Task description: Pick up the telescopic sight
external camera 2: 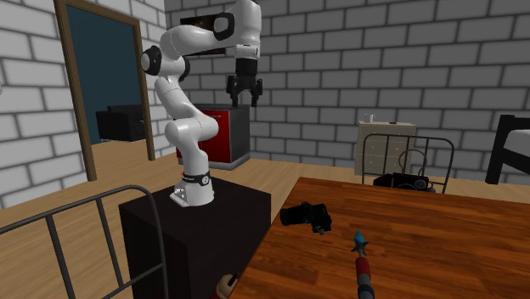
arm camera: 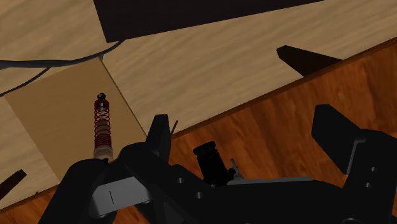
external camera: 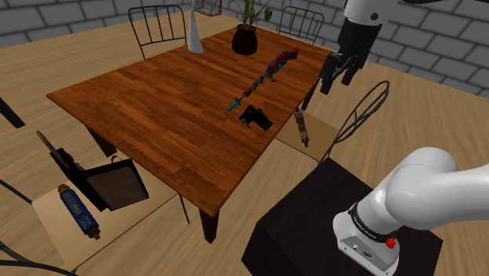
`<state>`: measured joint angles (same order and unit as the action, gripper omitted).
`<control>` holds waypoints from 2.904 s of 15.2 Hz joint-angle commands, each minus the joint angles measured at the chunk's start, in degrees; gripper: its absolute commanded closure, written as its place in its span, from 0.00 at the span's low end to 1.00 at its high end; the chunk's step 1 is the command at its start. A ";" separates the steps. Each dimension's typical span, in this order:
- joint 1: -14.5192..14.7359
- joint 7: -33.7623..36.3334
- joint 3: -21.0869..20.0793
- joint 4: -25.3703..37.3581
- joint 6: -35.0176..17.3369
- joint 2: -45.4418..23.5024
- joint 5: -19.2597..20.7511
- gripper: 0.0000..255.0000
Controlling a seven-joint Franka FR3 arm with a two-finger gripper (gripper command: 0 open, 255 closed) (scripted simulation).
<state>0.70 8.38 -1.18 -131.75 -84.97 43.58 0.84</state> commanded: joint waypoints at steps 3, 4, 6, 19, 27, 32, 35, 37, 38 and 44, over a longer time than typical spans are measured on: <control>0.09 -2.05 1.29 -1.13 -3.76 -2.45 0.42 0.00; 0.13 -3.07 1.91 -1.56 -5.62 -3.80 0.58 0.00; 0.26 -5.11 3.15 -2.16 -9.31 -6.72 0.83 0.00; 1.71 -19.24 9.60 2.43 -29.83 -31.38 -1.90 0.00; 1.81 -28.90 10.76 12.32 -37.10 -49.11 -7.61 0.00; 0.96 -33.46 9.98 19.57 -38.88 -58.59 -10.74 0.00; 0.87 -33.88 9.83 18.80 -40.84 -59.82 -11.16 0.00; 0.82 -34.17 9.73 18.35 -42.13 -60.69 -11.46 0.00; 0.79 -34.32 9.68 18.15 -42.76 -61.14 -11.61 0.00; 0.75 -34.55 9.58 17.83 -43.75 -61.83 -11.86 1.00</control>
<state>1.45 -26.16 8.41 -113.85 -128.69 -18.13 -11.01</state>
